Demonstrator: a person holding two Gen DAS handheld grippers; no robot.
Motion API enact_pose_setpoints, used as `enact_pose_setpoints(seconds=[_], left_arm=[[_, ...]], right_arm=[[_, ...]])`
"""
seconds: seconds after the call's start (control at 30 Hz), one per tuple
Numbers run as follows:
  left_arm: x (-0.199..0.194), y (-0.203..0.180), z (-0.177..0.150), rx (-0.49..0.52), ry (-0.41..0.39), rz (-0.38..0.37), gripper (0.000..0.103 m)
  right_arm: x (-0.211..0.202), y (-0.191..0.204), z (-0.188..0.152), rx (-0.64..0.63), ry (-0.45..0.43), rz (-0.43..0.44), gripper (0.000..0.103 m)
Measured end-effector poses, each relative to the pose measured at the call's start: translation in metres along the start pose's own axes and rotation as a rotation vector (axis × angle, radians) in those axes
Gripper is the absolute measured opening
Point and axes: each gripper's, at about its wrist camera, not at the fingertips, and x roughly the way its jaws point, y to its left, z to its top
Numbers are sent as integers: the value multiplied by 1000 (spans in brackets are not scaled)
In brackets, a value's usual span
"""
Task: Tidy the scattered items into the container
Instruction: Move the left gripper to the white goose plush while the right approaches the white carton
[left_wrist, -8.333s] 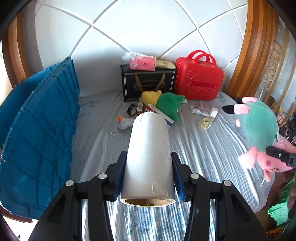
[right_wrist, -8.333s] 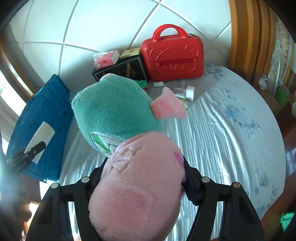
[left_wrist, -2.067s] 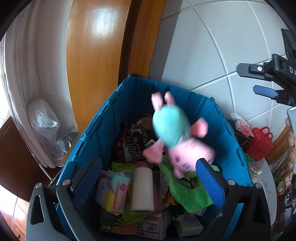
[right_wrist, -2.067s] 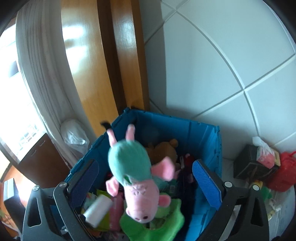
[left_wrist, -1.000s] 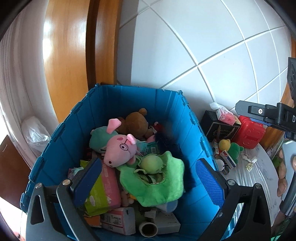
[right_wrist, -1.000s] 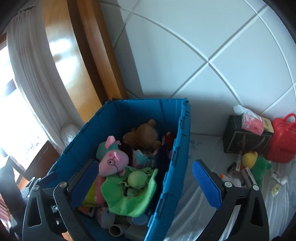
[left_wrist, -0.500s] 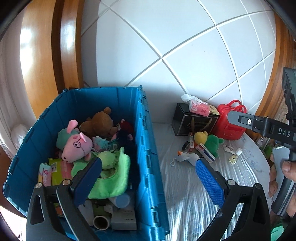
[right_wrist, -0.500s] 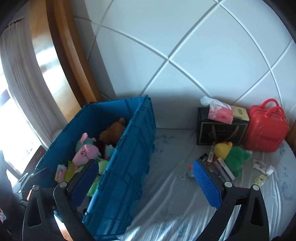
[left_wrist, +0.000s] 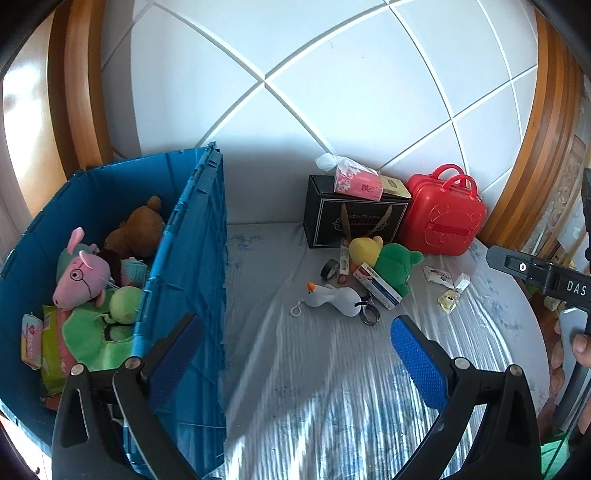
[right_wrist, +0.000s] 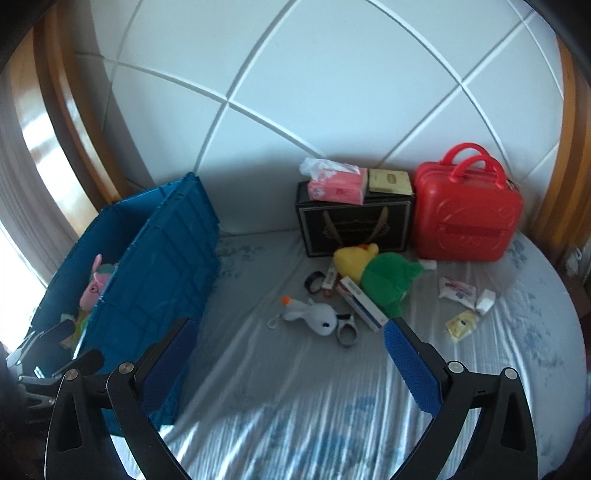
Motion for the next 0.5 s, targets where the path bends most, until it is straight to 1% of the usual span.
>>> enact_pose_setpoints(seconds=[0.13, 0.27, 0.4, 0.5], left_arm=[[33, -27, -1, -3, 29, -2, 103], [73, -51, -2, 2, 49, 22, 103], [112, -66, -3, -14, 82, 32, 103], [143, -75, -5, -34, 126, 20, 103]], right_arm=[[11, -49, -10, 23, 21, -44, 103], [25, -95, -21, 40, 44, -87, 103], [44, -141, -31, 70, 76, -120, 103], [59, -172, -36, 87, 96, -139, 103]])
